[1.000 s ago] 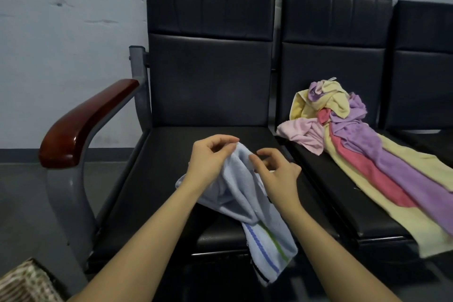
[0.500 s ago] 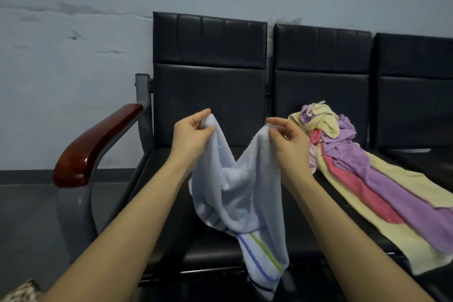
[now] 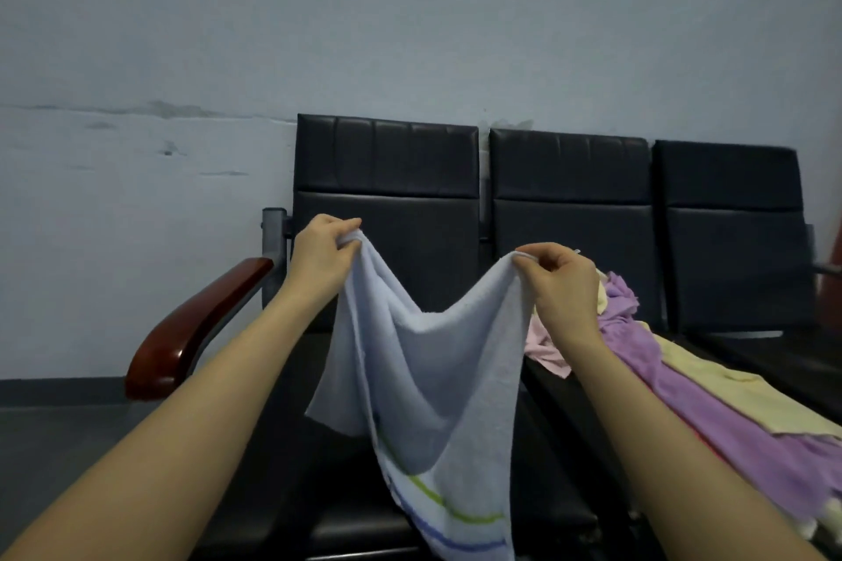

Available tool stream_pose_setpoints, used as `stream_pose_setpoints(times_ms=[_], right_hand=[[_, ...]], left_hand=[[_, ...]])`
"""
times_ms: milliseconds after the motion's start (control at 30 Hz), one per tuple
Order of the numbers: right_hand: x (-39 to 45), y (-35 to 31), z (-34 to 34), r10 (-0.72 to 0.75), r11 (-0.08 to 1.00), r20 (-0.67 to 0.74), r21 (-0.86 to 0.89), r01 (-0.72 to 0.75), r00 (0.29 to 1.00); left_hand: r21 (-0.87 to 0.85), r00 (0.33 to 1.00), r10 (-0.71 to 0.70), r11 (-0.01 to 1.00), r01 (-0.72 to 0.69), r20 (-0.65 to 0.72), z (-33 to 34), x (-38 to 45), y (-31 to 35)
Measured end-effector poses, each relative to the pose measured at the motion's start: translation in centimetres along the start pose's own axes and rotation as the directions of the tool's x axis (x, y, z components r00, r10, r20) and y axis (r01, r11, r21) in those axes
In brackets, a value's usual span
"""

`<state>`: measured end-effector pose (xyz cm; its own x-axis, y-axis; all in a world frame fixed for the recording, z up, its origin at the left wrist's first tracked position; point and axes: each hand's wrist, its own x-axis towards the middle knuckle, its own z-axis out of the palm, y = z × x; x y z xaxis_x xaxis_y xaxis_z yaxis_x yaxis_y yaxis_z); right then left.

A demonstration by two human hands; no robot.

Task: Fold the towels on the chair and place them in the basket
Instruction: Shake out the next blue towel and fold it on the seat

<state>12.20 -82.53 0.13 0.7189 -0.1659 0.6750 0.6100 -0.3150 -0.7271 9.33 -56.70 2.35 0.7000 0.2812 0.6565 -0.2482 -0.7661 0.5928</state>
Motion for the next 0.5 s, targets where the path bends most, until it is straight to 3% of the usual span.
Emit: stream_pose_setpoints(times_ms=[300, 500], right_hand=[[0.6, -0.1, -1.9, 0.030, 0.990, -0.073, -0.139, -0.040, 0.997], [1.0, 0.9, -2.8, 0.223, 0.971, -0.073, 0.099, -0.216, 0.972]], left_hand=[[0.055, 0.997, 0.003, 0.999, 0.001, -0.074, -2.3, -0.9, 1.0], [0.213, 0.982, -0.019, 0.975, 0.060, -0.190, -2.4, -1.6, 0.3]])
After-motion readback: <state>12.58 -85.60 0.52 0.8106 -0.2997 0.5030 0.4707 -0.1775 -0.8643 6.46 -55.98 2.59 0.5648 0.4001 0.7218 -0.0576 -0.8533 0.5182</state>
